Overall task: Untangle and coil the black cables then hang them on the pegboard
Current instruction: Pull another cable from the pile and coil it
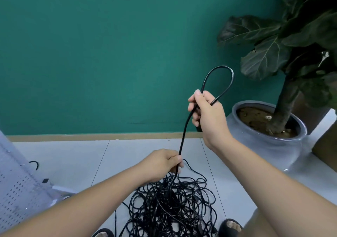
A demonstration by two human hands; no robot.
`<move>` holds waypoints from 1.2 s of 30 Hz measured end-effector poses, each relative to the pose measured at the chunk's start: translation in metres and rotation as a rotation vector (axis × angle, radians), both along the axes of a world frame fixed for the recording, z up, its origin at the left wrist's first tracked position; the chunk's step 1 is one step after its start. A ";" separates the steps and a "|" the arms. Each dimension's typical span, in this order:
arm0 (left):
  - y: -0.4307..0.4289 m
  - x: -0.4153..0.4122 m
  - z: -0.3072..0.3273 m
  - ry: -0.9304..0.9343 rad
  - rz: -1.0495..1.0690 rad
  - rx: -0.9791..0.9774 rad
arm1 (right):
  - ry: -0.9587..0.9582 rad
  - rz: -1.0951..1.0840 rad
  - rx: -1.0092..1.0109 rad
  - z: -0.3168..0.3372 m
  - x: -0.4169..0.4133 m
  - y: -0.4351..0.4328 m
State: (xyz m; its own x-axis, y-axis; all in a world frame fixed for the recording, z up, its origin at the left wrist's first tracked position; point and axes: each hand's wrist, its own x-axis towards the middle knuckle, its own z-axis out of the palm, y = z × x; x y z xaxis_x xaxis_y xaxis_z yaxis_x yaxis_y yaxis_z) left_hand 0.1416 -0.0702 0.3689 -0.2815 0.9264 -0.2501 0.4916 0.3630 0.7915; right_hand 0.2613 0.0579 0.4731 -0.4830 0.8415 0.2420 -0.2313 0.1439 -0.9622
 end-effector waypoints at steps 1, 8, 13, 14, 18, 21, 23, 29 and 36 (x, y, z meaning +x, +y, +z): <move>0.000 0.003 0.000 -0.025 -0.009 0.000 | -0.011 -0.016 0.006 -0.001 0.000 0.000; -0.012 0.027 0.036 0.295 -0.112 0.129 | -0.217 -0.202 0.269 -0.013 -0.004 0.009; -0.023 0.022 0.070 0.351 -0.129 0.287 | -0.394 -0.207 0.394 -0.019 -0.010 0.014; -0.024 0.017 0.075 0.344 -0.133 0.318 | -0.404 -0.150 0.393 -0.019 -0.010 0.013; -0.031 0.000 0.095 0.410 -0.091 0.480 | -0.368 0.237 0.208 -0.023 -0.007 0.001; -0.036 -0.006 0.107 0.291 0.064 0.566 | -0.316 0.499 -0.078 -0.018 -0.005 -0.015; -0.036 -0.011 0.112 0.284 0.159 0.601 | -0.280 0.624 -0.191 -0.016 -0.005 -0.022; -0.029 -0.032 0.112 0.468 0.296 0.322 | -0.380 0.788 0.023 -0.011 0.004 -0.024; -0.023 -0.060 0.075 0.108 0.010 0.101 | -0.386 0.600 -0.025 -0.012 0.013 -0.005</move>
